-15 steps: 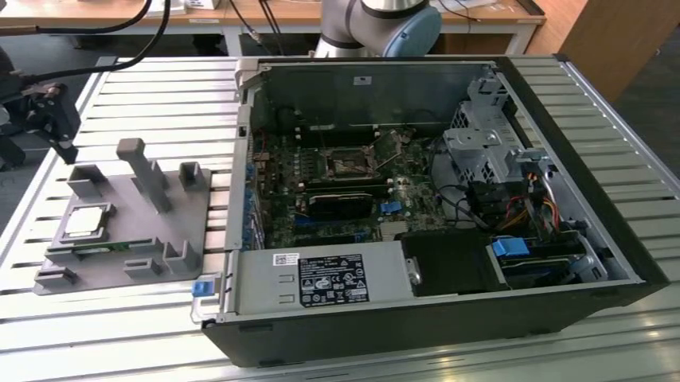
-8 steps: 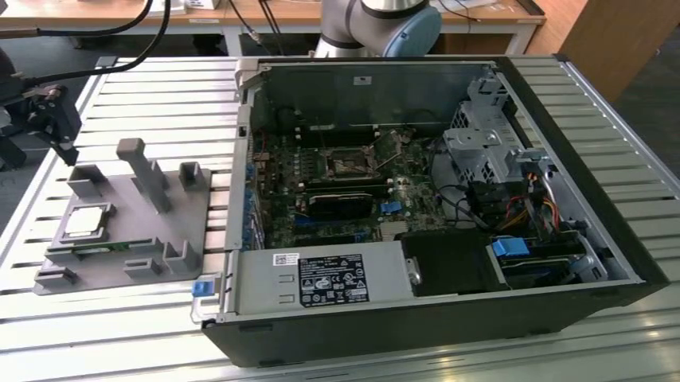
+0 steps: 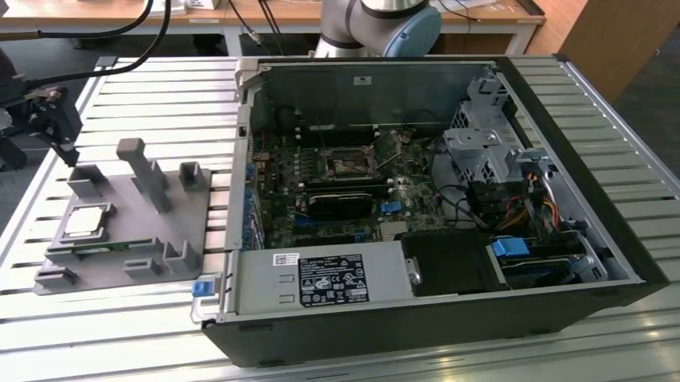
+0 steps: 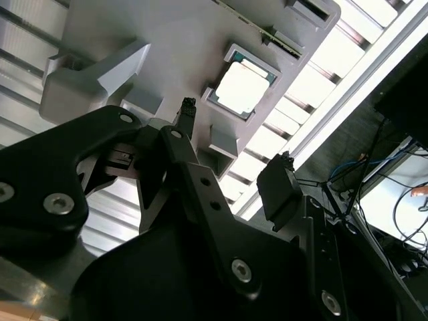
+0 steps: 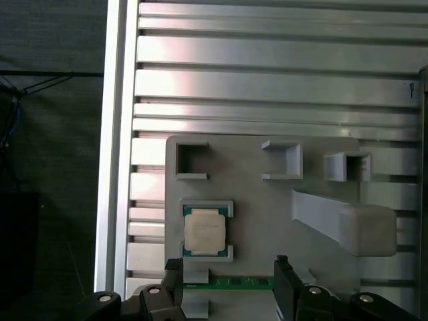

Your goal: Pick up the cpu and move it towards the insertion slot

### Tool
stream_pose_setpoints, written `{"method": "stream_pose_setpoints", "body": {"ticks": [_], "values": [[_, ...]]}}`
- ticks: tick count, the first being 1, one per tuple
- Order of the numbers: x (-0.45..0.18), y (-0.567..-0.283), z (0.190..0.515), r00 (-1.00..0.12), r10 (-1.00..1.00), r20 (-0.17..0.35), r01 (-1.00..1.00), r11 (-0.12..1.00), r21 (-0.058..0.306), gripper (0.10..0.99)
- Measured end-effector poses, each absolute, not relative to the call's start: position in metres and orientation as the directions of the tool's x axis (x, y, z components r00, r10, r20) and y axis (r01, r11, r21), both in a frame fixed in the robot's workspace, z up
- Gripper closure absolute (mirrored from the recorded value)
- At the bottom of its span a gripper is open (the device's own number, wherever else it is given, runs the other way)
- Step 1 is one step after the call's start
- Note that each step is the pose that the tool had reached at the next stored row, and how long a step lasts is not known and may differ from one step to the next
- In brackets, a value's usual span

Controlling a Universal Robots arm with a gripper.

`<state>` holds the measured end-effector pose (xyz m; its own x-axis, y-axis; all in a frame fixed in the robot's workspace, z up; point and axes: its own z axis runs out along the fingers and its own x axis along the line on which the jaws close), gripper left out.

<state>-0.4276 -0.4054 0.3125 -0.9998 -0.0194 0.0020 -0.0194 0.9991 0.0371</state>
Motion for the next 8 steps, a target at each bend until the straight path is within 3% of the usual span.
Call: {"method": "stream_pose_setpoints", "body": {"ticks": [8], "values": [[-0.4277,-0.4054,0.3108,-1.000,-0.019,0.002,-0.019,0.999,0.037,0.439]]}}
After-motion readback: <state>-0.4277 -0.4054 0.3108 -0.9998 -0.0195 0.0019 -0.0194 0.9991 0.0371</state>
